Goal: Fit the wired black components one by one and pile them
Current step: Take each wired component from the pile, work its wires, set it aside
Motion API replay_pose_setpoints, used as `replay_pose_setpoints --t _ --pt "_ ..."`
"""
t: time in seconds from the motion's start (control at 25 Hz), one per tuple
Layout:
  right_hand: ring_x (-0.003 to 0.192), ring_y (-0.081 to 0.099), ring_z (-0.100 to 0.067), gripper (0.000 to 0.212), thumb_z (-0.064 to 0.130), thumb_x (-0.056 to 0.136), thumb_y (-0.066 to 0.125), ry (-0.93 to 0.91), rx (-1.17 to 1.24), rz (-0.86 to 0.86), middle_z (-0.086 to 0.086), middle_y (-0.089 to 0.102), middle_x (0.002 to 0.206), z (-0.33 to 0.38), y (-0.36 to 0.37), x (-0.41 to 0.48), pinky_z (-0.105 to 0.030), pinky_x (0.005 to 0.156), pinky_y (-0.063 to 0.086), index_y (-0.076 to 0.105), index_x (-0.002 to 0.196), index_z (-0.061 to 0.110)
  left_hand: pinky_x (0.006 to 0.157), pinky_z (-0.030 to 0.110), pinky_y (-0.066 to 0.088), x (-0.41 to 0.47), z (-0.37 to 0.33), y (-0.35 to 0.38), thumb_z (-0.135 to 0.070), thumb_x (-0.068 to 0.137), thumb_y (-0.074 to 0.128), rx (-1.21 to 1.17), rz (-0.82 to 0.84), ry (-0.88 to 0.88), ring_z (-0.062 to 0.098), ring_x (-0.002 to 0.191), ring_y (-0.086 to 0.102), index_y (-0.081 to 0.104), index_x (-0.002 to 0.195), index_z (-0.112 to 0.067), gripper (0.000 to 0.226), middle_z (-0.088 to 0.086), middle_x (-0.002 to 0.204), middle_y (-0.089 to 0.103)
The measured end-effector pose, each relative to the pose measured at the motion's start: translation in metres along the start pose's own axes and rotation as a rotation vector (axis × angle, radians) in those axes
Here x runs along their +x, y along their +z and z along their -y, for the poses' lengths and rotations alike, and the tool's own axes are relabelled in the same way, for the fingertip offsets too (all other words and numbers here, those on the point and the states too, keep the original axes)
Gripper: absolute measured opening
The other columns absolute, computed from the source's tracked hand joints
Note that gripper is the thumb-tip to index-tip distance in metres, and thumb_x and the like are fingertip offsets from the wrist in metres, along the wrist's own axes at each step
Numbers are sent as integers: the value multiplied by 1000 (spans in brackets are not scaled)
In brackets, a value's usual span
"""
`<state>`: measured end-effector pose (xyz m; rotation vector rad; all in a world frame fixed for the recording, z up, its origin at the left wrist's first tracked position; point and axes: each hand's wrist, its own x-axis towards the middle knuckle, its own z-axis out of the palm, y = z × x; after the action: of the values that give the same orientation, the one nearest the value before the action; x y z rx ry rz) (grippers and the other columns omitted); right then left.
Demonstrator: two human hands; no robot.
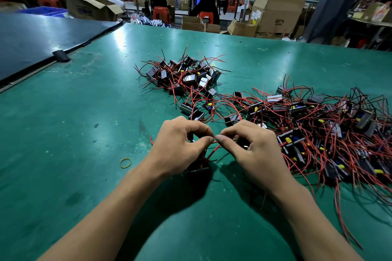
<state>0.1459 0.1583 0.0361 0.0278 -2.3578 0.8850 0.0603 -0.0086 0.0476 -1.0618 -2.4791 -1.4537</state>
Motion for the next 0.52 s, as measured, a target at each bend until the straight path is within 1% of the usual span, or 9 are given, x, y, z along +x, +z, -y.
replay_pose_setpoints --t 0.08,0.12,0.2,0.24,0.28,0.32,0.36,0.44,0.52 --pt "58 51 -1 15 19 88 74 243 206 44 13 62 67 6 7 1 -14 57 39 72 74 19 69 18 41 0 1 0 -20 77 81 -5 0 -3 10 74 55 78 81 -30 11 -6 74 61" --pt "54 47 -3 20 17 88 72 419 366 62 11 60 62 8 10 4 -14 52 37 70 68 17 69 16 40 0 1 0 -20 76 81 -14 3 -1 10 75 56 78 81 -31 12 -4 75 61" --pt "47 39 -8 21 17 82 67 798 735 103 5 54 58 15 12 8 -18 45 28 65 61 17 68 13 39 -2 0 2 -19 75 82 -32 -2 7 11 75 56 78 81 -32 14 -1 76 60" --pt "45 36 -8 21 19 81 66 921 867 121 3 53 58 16 11 10 -19 44 24 64 61 16 68 14 40 -2 0 2 -18 75 82 -31 -12 10 12 75 56 78 81 -31 14 -1 75 61" --pt "45 34 -7 21 20 82 67 961 926 133 3 53 60 15 10 10 -19 44 22 65 61 16 70 17 41 -2 0 3 -18 76 81 -26 -21 4 12 76 56 78 80 -31 14 -1 75 61" --pt "46 36 -7 21 23 83 71 917 897 144 3 54 62 12 9 8 -17 43 24 67 63 17 72 20 43 -2 0 3 -18 77 80 -24 -24 -11 13 76 57 78 80 -30 13 -2 75 63" --pt "49 41 -7 20 26 84 75 800 783 144 5 58 64 9 8 5 -16 44 30 70 67 17 74 24 45 -1 1 2 -17 78 79 -36 -17 -27 15 76 58 77 79 -28 11 -4 74 65" --pt "58 53 -5 8 26 83 80 469 444 45 9 68 74 5 8 0 -14 54 41 75 81 21 74 32 50 0 2 1 -13 80 77 -112 19 -68 19 71 61 77 77 -20 8 -8 68 68" --pt "66 58 -2 14 19 83 81 140 180 -78 9 70 84 -3 9 -1 -11 62 44 76 96 22 70 32 52 2 2 -1 -11 81 76 -174 52 -114 19 64 63 76 77 -17 6 -6 66 69"
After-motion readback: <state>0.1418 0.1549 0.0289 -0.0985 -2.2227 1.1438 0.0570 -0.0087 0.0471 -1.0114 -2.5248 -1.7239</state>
